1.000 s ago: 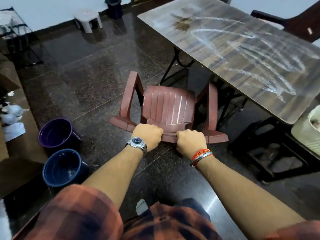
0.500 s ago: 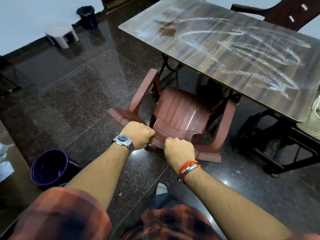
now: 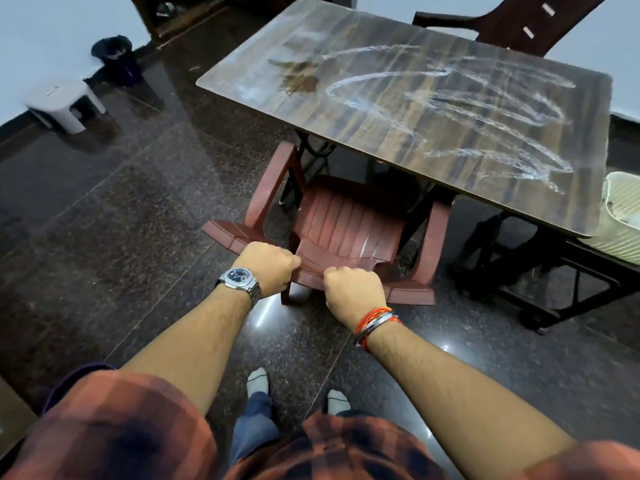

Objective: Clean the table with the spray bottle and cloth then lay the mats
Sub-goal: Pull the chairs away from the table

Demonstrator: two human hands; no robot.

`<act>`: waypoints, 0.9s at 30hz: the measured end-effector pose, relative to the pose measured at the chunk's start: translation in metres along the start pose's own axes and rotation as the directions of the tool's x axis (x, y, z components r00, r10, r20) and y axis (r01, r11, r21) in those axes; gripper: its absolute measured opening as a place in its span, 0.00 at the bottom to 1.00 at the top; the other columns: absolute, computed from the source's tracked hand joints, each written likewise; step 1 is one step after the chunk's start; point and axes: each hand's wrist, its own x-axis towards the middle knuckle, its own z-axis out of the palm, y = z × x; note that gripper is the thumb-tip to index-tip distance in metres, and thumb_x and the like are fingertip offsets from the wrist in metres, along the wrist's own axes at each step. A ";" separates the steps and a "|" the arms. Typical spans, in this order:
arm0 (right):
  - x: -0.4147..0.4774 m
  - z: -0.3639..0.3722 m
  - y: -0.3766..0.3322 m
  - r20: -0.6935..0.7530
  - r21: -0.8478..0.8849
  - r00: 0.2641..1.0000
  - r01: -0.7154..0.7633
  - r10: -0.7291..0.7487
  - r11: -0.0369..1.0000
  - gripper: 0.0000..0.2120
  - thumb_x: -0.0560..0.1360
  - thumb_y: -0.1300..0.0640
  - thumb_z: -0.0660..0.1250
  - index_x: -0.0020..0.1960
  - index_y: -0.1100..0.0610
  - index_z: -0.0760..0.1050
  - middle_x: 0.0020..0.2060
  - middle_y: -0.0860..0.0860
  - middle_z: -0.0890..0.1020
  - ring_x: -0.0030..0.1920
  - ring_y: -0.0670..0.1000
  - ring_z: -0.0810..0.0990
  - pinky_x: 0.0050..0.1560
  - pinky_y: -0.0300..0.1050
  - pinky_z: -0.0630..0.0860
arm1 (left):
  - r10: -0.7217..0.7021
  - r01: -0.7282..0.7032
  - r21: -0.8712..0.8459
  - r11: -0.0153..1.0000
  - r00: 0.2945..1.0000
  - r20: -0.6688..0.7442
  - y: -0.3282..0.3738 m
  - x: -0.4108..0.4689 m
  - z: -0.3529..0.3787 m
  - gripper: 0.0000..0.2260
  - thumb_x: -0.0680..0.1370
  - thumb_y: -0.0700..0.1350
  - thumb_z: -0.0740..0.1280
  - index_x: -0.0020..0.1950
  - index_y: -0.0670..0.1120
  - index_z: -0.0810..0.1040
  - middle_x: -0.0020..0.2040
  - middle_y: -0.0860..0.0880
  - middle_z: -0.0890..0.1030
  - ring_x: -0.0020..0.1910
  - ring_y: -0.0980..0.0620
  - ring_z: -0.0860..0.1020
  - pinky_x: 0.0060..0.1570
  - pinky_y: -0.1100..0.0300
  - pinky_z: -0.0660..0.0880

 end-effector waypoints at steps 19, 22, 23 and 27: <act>0.086 0.002 -0.043 -0.011 -0.040 0.987 -0.160 0.159 0.986 0.09 0.76 0.59 0.58 0.55 0.59 0.72 0.51 0.56 0.81 0.52 0.60 0.80 0.45 0.50 0.74 | 0.185 -0.197 -0.085 0.977 0.974 -0.129 -0.095 0.043 0.013 0.05 0.70 0.39 0.69 0.45 0.43 0.82 0.43 0.44 0.85 0.42 0.39 0.84 0.36 0.55 0.72; 0.093 -0.001 -0.031 -0.025 -0.054 0.986 -0.166 0.165 0.985 0.09 0.76 0.59 0.58 0.54 0.59 0.73 0.51 0.56 0.81 0.52 0.60 0.80 0.44 0.50 0.74 | 0.184 -0.187 -0.012 0.982 0.974 -0.132 -0.091 0.055 0.007 0.07 0.76 0.41 0.66 0.51 0.44 0.80 0.50 0.46 0.84 0.50 0.40 0.83 0.39 0.55 0.68; 0.095 -0.003 -0.027 -0.022 -0.059 0.985 -0.172 0.171 0.983 0.09 0.76 0.59 0.58 0.54 0.59 0.73 0.51 0.56 0.81 0.52 0.60 0.80 0.45 0.50 0.74 | 0.183 -0.181 0.031 0.983 0.978 -0.103 -0.089 0.061 0.004 0.08 0.77 0.43 0.64 0.54 0.45 0.79 0.53 0.47 0.83 0.53 0.42 0.82 0.40 0.56 0.67; 0.104 -0.007 -0.011 -0.019 -0.070 0.976 -0.217 0.216 0.974 0.10 0.76 0.58 0.58 0.55 0.59 0.73 0.52 0.56 0.81 0.53 0.61 0.79 0.45 0.51 0.74 | 0.200 -0.193 0.092 0.977 0.977 -0.080 -0.085 0.081 -0.005 0.09 0.79 0.44 0.62 0.58 0.46 0.77 0.56 0.48 0.82 0.55 0.43 0.81 0.41 0.55 0.68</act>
